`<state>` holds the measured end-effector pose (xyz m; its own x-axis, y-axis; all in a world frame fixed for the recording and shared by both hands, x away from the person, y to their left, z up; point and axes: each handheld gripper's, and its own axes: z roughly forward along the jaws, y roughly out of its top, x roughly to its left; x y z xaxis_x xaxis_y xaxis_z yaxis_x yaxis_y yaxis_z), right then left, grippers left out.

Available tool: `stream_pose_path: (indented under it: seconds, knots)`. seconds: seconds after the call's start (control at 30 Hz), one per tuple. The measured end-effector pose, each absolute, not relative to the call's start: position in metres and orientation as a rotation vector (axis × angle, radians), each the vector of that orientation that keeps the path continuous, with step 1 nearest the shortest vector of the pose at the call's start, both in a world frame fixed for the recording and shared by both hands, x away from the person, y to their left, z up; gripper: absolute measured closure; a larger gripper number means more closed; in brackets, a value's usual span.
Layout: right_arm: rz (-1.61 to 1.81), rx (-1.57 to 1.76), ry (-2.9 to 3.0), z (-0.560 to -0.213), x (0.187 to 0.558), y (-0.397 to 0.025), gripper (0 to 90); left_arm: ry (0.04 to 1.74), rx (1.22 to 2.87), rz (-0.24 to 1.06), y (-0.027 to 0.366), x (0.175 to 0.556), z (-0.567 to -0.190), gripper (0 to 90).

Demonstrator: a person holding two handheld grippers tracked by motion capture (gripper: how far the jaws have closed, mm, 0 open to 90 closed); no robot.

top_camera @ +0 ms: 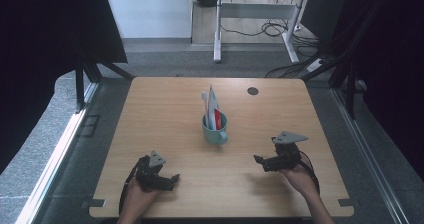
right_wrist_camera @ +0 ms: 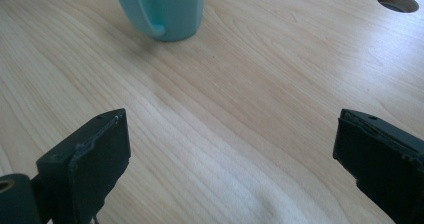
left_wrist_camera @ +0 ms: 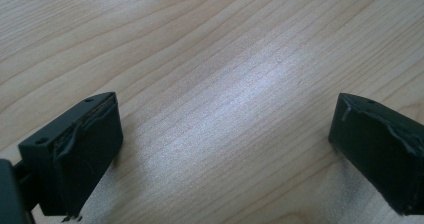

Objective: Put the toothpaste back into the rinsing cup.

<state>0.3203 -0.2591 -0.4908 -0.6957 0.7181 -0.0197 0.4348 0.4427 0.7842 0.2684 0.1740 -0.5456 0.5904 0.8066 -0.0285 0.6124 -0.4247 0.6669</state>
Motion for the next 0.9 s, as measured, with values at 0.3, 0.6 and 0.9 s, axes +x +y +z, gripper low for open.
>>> stream_pose_path:
  seconds: [0.3,0.6,0.9]
  knots:
    - [1.118,1.012,2.335,-0.502,0.302,-0.273,1.4,1.122,2.178,0.395,0.174,0.268,-0.546,0.8]
    - [1.097,1.061,2.33,-0.518,0.287,-0.289,1.4,1.118,2.181,0.398,0.174,0.268,-0.546,0.8]
    - [1.063,1.119,2.335,-0.535,0.277,-0.302,1.4,1.121,2.179,0.398,0.174,0.268,-0.546,0.8]
